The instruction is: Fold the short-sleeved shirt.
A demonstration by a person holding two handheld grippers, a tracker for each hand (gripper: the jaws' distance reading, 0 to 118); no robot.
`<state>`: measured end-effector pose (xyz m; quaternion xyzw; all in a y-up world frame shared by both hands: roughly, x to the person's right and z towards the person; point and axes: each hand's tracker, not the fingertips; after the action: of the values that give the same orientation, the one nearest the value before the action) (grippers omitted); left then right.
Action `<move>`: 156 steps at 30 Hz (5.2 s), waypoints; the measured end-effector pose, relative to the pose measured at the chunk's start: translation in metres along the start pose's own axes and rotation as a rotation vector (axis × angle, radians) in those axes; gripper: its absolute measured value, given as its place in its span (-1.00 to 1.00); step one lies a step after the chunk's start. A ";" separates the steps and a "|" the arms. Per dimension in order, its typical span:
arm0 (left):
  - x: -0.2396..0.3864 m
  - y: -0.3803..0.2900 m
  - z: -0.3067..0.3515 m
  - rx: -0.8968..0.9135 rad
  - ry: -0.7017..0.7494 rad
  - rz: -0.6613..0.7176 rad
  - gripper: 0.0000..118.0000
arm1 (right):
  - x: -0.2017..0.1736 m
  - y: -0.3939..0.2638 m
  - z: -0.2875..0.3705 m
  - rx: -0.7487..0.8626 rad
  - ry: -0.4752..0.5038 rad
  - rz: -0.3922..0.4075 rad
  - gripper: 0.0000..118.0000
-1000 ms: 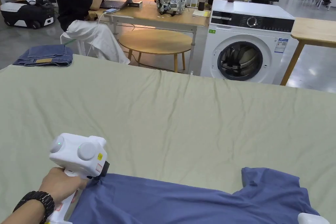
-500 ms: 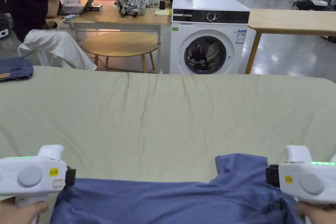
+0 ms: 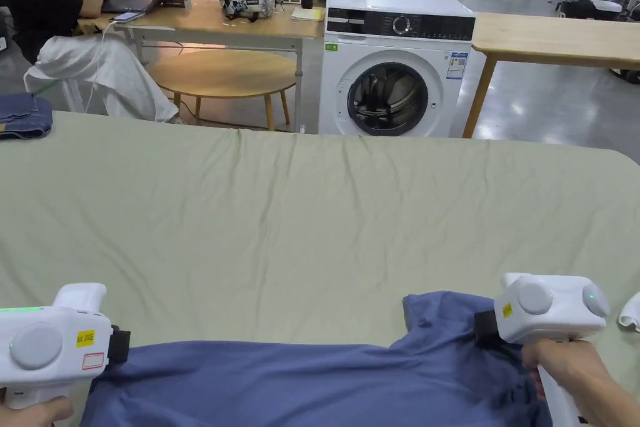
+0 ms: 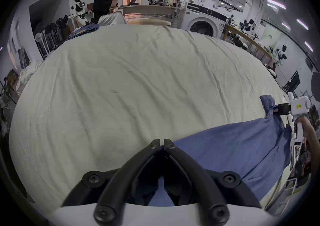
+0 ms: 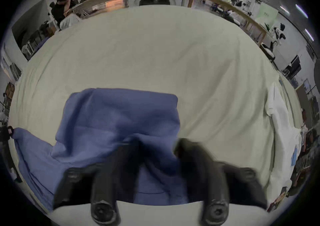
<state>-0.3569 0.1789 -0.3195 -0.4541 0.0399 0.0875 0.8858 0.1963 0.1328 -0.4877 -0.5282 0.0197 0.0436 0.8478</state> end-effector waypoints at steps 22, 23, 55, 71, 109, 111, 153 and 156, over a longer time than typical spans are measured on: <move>-0.023 -0.035 0.072 0.113 -0.035 0.024 -1.00 | 0.022 -0.091 0.158 0.286 0.022 0.019 -1.00; -0.026 -0.037 0.077 0.118 -0.040 0.027 -1.00 | 0.022 -0.098 0.164 0.294 0.018 0.028 -1.00; -0.031 -0.167 0.052 -0.113 0.067 -0.081 -1.00 | 0.016 -0.281 0.114 0.049 -0.066 0.042 -0.99; 0.013 -0.112 0.115 0.270 0.002 -0.059 -0.10 | -0.008 -0.230 0.199 0.467 -0.110 0.006 0.31; -0.065 -0.100 0.115 0.173 -0.312 0.113 -1.00 | -0.145 -0.193 0.213 0.978 0.032 0.021 -1.00; -0.085 -0.104 0.101 0.123 -0.374 0.153 -0.87 | -0.146 -0.192 0.210 0.966 0.045 0.017 -1.00; -0.108 -0.110 0.094 0.011 -0.581 0.431 -0.89 | -0.143 -0.198 0.193 0.890 0.035 0.026 -1.00; -0.109 -0.099 0.119 0.040 -0.521 0.418 -0.89 | -0.143 -0.198 0.193 0.893 0.037 0.027 -1.00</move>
<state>-0.4455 0.2057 -0.1547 -0.3810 -0.0940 0.3799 0.8377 0.0703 0.2119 -0.2140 -0.1109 0.0587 0.0326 0.9916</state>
